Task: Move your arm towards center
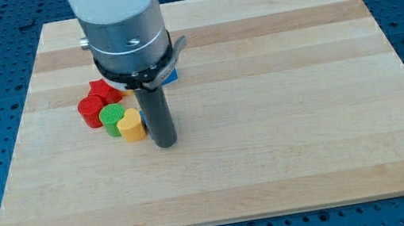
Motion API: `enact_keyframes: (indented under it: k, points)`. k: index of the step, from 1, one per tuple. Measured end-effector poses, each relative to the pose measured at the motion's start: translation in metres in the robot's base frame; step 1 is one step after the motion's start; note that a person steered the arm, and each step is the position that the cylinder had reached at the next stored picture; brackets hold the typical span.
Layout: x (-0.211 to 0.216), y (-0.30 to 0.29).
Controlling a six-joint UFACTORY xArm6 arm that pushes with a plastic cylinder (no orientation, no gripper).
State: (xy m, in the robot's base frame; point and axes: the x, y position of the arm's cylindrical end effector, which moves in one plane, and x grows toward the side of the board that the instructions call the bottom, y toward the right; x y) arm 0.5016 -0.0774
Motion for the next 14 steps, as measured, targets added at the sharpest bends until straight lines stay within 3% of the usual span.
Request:
enact_keyframes:
  k: [3, 11, 14]
  points:
    - [0.038, -0.038]
    - [-0.001, -0.082]
    - [0.04, -0.125]
